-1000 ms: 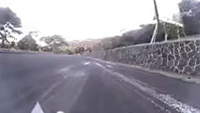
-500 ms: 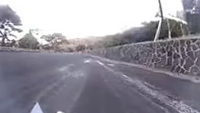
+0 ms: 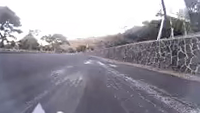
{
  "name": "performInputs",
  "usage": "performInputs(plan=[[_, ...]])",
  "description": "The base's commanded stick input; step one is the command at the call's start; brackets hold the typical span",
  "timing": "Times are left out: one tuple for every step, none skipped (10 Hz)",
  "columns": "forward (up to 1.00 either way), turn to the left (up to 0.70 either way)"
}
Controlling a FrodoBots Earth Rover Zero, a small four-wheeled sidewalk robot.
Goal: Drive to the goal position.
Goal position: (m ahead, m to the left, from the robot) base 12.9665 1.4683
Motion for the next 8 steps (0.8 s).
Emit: performInputs(plan=[[0.70, 0.00], [0.70, 0.00], [0.70, 0.00], [0.70, 0.00], [0.70, 0.00], [0.70, 0.00], [0.70, 0.00], [0.70, 0.00]])
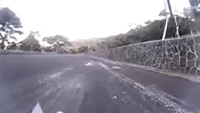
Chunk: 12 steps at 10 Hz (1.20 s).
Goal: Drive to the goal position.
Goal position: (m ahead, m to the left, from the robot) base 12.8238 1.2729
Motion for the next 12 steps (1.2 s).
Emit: performInputs(plan=[[0.70, 0.00], [0.70, 0.00], [0.70, 0.00], [0.70, 0.00], [0.70, 0.00], [0.70, 0.00], [0.70, 0.00], [0.70, 0.00], [0.70, 0.00], [0.70, 0.00], [0.70, 0.00], [0.70, 0.00]])
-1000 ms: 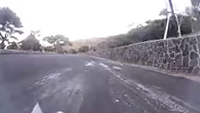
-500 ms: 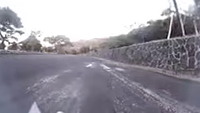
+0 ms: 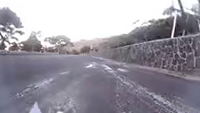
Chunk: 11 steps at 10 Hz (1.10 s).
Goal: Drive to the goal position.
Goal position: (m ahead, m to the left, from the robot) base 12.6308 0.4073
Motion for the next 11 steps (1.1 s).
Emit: performInputs(plan=[[0.70, 0.00], [0.70, 0.00], [0.70, 0.00], [0.70, 0.00], [0.70, 0.00], [0.70, 0.00], [0.70, 0.00], [0.70, 0.00], [0.70, 0.00], [0.70, 0.00], [0.70, 0.00]])
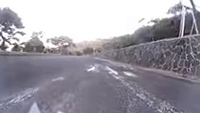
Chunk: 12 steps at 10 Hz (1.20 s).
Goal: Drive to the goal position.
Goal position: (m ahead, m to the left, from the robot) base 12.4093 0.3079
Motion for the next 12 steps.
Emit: performInputs(plan=[[0.70, 0.00], [0.70, 0.00], [0.70, 0.00], [0.70, 0.00], [0.70, 0.00], [0.70, 0.00], [0.70, 0.00], [0.70, 0.00], [0.70, 0.00], [0.70, 0.00], [0.70, 0.00], [0.70, 0.00]])
